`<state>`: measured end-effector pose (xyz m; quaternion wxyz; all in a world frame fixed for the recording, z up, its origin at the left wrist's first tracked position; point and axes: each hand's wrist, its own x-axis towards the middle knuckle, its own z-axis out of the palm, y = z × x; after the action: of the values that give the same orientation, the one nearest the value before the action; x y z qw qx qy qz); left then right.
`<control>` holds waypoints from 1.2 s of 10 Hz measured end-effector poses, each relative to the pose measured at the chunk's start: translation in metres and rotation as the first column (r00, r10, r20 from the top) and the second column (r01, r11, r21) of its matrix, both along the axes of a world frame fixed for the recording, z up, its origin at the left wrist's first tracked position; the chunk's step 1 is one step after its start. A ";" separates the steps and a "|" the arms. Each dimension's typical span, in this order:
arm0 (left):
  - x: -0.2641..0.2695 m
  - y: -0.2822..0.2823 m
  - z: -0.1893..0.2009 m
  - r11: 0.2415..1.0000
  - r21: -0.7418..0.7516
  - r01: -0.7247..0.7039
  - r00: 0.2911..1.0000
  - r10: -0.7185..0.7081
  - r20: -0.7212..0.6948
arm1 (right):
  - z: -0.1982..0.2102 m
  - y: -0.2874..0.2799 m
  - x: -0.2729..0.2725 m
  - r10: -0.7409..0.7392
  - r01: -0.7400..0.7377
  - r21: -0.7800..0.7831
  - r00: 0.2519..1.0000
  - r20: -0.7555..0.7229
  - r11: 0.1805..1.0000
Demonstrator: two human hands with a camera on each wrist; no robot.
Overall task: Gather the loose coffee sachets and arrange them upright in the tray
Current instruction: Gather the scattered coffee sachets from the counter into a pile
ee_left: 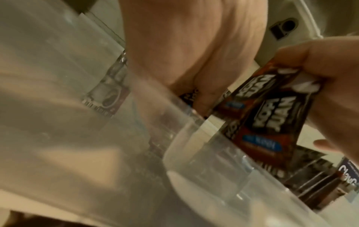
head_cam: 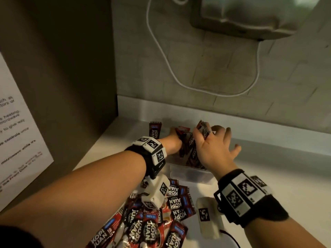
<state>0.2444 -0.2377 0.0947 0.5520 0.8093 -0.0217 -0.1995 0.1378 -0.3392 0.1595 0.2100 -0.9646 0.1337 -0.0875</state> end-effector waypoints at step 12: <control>-0.019 0.001 0.005 0.918 0.128 0.376 0.926 -0.376 -0.020 | -0.016 -0.022 0.015 -0.033 0.025 -0.139 0.998 -0.058 0.990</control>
<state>0.2258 -0.2370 0.1000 0.4497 0.8246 -0.1650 -0.3009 0.1527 -0.3615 0.1438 0.1371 -0.9770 0.1476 -0.0703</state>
